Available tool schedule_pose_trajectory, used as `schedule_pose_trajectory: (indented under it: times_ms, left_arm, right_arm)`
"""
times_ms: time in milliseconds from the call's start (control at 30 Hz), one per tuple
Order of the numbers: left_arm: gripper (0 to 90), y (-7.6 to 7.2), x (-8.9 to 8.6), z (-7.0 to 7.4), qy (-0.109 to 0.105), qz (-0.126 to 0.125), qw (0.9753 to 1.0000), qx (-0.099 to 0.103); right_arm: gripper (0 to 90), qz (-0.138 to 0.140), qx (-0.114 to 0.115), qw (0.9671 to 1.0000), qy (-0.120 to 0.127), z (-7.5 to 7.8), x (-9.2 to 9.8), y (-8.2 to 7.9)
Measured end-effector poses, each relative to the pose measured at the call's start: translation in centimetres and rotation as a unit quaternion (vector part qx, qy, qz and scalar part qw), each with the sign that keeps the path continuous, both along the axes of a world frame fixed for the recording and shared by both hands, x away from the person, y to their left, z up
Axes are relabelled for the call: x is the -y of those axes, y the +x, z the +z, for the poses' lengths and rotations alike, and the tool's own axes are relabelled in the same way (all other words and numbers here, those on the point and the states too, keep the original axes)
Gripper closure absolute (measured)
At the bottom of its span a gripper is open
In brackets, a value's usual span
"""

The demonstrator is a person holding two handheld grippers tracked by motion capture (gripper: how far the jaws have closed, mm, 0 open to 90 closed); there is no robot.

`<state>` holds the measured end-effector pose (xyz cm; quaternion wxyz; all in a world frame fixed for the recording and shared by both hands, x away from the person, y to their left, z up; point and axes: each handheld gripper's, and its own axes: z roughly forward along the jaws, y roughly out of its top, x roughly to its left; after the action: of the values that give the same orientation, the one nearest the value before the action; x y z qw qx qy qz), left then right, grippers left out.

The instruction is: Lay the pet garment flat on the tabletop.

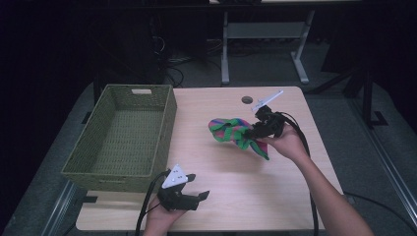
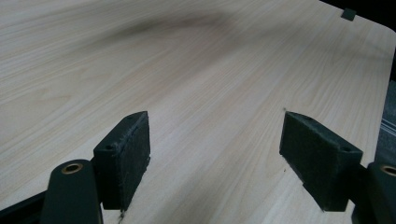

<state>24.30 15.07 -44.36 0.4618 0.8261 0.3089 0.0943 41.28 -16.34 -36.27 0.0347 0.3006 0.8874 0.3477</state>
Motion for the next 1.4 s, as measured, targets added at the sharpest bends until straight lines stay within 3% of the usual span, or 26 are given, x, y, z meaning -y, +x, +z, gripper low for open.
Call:
schedule_pose_trajectory:
  times_ms: [667, 1167, 1400]
  left_arm:
    - [24.1, -0.2, -0.1, 0.2, -0.007, 0.000, 0.9999, 0.009]
    - [24.1, -0.2, -0.5, 0.4, -0.027, 0.008, 0.9995, 0.014]
    - [24.0, -0.3, -0.5, 0.4, -0.034, 0.012, 0.9992, 0.016]
  right_arm:
    - [70.3, 0.016, 0.028, 0.9994, 0.010, 0.1, 1.2, -4.4]
    - [70.3, 0.029, 0.021, 0.9993, 0.010, -1.1, 0.8, -7.2]
    - [70.3, 0.028, 0.004, 0.9996, 0.010, -2.7, 0.3, -7.8]
